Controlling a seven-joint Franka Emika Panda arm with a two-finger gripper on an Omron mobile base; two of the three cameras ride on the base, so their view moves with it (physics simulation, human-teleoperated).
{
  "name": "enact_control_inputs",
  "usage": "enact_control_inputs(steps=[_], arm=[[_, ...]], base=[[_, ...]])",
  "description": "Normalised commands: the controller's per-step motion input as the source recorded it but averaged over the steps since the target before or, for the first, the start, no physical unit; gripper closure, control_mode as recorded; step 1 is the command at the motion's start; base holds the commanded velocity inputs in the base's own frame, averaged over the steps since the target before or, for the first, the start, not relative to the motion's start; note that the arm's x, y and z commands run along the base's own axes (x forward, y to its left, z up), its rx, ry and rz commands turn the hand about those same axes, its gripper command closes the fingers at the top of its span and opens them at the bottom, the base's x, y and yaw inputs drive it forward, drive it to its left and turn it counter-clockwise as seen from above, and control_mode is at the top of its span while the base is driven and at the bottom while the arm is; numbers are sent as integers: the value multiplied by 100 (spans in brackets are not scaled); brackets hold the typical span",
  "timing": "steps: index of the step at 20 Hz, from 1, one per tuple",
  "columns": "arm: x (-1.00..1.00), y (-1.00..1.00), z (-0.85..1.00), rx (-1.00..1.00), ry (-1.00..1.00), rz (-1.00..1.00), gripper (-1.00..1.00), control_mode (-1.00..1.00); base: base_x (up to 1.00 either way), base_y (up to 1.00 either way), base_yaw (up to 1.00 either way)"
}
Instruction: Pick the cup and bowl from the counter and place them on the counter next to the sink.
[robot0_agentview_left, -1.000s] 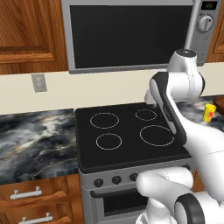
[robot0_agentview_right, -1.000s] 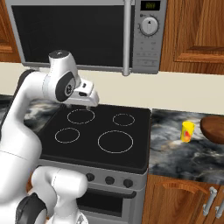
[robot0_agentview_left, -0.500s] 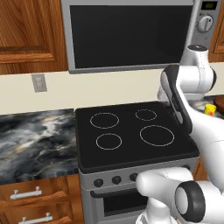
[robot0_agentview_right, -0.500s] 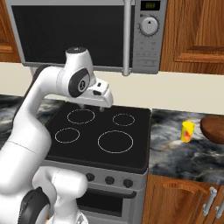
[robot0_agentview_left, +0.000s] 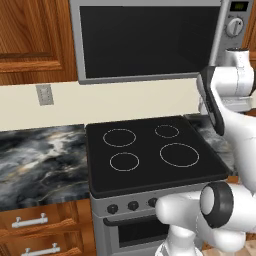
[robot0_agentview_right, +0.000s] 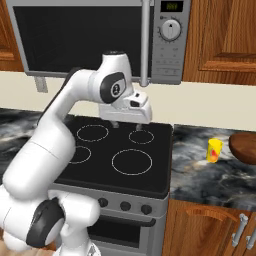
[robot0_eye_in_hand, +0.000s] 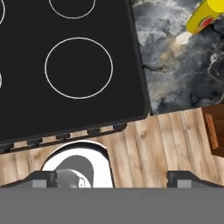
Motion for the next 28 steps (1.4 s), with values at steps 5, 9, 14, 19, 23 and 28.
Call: enact_control_inputs(steps=[5, 9, 14, 19, 23, 28], arm=[[0, -70, 0, -2, 10, -2, -100, -100], [0, -68, 0, 0, 5, -1, -100, -100], [0, -67, 0, 0, 3, 0, -100, -100], [0, -63, 0, 0, 3, 0, -100, -100], [1, -48, -1, 0, 1, 0, -100, -100], [27, -7, -9, 0, -1, 0, -100, -100]], base=[[0, 0, 0], [0, 0, 0], [0, 0, 0], [0, 0, 0], [0, 0, 0], [0, 0, 0]])
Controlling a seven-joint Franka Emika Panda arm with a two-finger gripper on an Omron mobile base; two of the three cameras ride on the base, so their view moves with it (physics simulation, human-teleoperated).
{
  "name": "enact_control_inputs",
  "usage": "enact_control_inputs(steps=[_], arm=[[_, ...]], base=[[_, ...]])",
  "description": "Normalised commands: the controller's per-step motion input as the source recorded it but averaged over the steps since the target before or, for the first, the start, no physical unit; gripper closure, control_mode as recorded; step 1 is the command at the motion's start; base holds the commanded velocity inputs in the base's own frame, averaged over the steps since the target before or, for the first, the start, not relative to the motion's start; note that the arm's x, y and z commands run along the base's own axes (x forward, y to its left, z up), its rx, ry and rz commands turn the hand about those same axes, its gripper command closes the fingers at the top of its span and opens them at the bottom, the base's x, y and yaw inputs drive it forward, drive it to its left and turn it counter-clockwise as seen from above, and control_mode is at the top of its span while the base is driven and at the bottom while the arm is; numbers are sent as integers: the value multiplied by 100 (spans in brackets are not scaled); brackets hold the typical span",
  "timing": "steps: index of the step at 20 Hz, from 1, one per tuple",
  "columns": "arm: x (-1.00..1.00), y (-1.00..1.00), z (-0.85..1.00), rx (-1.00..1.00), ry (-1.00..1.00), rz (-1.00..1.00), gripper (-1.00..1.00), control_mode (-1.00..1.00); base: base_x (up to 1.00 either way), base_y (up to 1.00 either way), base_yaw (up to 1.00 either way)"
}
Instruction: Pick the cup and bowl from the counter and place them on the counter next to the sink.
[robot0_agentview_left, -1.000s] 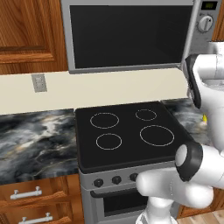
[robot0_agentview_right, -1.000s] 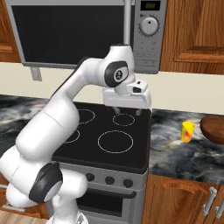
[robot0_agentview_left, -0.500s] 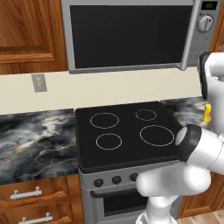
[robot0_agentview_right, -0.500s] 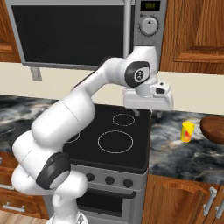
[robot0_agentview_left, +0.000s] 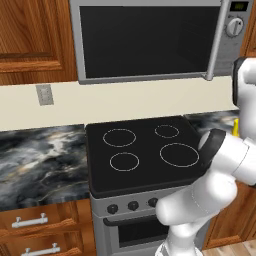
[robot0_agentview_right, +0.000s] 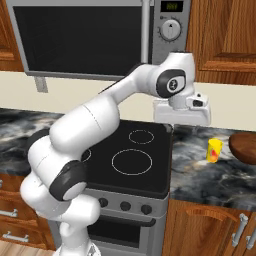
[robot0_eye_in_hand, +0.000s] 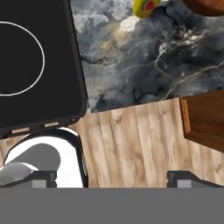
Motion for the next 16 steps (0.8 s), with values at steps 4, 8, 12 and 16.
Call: enact_control_inputs(steps=[4, 8, 12, 16], arm=[[44, 0, -18, 0, -11, 1, -100, -100], [42, 0, -39, 0, -13, 0, -100, -100], [17, 0, -35, 0, -16, 0, -100, -100], [5, 0, -16, 0, -12, 0, -100, -100]], base=[[0, 0, 0], [0, 0, 0], [0, 0, 0], [0, 0, 0]])
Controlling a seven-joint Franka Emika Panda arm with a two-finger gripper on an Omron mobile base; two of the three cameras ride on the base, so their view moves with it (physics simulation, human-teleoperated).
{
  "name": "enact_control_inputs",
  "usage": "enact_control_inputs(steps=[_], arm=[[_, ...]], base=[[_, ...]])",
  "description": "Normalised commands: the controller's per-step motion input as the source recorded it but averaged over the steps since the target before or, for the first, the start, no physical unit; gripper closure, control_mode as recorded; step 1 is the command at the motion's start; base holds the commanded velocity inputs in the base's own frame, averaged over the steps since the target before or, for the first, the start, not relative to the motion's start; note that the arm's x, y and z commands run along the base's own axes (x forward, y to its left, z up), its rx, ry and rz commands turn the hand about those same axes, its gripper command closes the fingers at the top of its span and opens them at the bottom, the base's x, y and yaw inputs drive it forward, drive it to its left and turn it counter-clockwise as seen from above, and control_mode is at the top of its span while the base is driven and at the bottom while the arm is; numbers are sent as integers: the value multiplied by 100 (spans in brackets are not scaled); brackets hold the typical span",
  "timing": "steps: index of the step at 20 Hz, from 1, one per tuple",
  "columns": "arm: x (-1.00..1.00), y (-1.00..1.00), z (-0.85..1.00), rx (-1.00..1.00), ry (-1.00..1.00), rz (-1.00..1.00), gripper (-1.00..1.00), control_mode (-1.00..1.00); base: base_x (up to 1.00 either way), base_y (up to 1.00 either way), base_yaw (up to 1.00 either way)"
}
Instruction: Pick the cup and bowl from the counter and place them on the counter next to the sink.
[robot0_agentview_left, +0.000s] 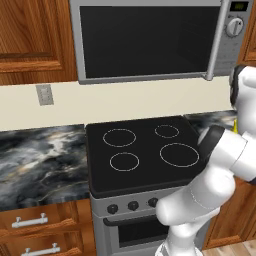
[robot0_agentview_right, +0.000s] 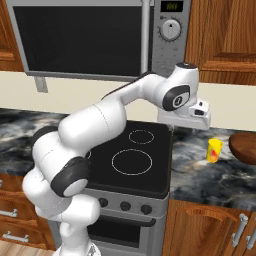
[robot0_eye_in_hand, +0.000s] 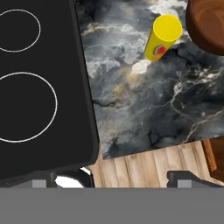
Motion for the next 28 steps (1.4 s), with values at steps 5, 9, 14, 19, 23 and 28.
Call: enact_control_inputs(steps=[5, 9, 14, 19, 23, 28], arm=[[10, 0, -6, 0, -1, 0, -100, -100], [13, -1, -5, -1, 0, 0, -100, -100], [31, -2, -19, 0, 0, 0, -100, -100], [29, -11, -15, 0, -1, 0, -100, -100], [24, -16, -9, 0, 0, 0, -100, -100], [22, -27, 0, 0, 0, 0, -100, -100]], base=[[0, 0, 0], [0, 0, 0], [0, 0, 0], [0, 0, 0], [0, 0, 0], [0, 0, 0]])
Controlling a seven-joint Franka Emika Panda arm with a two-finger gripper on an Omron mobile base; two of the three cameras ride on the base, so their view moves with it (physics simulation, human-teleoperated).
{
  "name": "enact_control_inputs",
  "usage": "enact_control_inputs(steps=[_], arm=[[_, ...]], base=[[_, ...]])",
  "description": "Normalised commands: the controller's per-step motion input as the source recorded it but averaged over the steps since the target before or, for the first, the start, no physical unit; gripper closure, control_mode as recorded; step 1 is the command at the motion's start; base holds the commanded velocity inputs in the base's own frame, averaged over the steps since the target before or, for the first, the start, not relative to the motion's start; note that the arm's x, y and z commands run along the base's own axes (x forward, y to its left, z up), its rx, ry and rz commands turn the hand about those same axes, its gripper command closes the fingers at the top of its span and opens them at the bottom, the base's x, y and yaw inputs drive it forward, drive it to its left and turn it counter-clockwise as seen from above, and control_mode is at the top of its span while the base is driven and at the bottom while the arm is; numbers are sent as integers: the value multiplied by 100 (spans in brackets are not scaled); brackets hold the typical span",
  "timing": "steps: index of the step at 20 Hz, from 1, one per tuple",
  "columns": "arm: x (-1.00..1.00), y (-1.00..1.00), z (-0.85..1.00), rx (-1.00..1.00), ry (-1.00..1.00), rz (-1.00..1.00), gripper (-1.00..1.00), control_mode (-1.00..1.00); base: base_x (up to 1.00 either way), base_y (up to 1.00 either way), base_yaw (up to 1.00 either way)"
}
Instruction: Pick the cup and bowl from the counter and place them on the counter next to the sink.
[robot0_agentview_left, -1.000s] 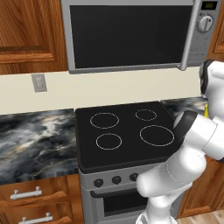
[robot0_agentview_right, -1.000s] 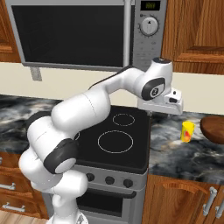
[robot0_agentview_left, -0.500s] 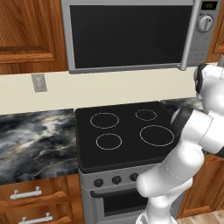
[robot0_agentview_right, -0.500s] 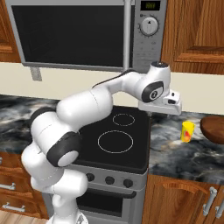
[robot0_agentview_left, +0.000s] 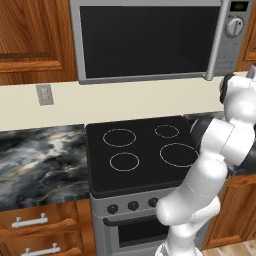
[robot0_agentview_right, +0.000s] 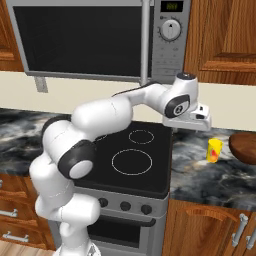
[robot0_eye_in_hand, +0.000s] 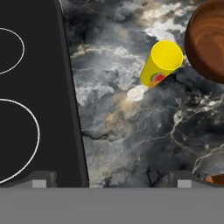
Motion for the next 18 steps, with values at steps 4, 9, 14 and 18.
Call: enact_control_inputs(steps=[4, 9, 14, 18], arm=[[31, -38, 0, 0, 0, 0, -100, -100], [37, -37, -1, 0, 0, 0, -100, -100], [41, -33, -6, 0, 0, 0, -100, -100], [44, -28, -8, 0, 0, 0, -100, -100]], base=[[0, 0, 0], [0, 0, 0], [0, 0, 0], [0, 0, 0]])
